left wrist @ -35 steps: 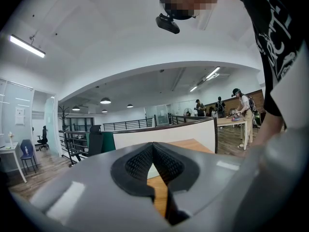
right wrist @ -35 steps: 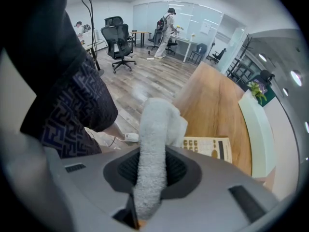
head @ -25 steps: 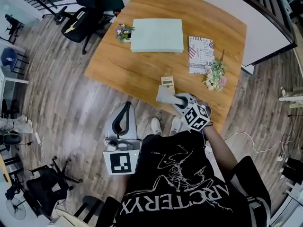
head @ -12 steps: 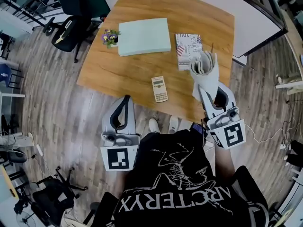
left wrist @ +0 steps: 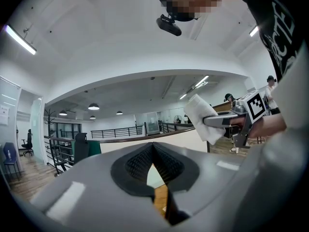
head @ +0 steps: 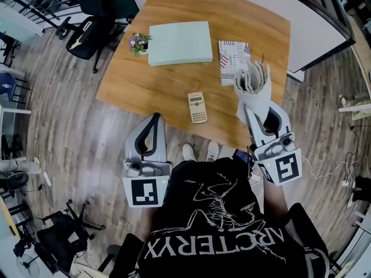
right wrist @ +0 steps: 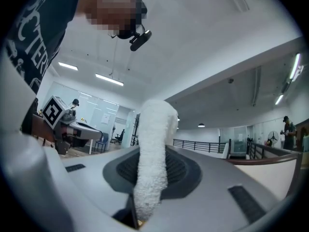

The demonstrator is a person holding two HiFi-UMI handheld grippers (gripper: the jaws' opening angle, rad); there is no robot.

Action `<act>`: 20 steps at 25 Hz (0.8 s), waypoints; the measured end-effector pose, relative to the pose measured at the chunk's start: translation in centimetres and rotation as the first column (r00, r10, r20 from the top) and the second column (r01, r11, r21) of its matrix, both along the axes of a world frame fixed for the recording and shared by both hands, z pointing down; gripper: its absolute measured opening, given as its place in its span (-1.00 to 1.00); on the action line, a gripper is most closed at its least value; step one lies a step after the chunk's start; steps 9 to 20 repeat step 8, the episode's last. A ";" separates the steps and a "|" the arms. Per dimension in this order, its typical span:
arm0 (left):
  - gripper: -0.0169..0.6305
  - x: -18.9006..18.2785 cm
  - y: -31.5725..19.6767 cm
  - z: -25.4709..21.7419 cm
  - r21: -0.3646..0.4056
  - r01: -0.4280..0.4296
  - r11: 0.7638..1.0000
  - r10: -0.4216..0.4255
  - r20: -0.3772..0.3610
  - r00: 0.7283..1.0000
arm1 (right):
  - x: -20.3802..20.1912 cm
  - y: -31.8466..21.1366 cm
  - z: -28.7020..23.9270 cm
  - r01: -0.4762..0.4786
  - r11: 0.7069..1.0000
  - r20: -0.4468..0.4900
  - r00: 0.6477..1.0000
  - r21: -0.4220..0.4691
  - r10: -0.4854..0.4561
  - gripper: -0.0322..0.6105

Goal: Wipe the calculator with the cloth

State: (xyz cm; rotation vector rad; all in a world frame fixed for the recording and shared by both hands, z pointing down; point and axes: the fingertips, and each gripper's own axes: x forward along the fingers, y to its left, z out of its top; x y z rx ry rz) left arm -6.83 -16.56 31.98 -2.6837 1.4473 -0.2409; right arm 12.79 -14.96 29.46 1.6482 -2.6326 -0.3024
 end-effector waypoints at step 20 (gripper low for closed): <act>-0.92 -0.6 0.3 -0.2 0.001 0.013 1.000 -0.013 -0.006 1.000 | -1.1 0.1 0.1 0.033 0.999 -0.001 0.999 -0.009 -0.033 -0.62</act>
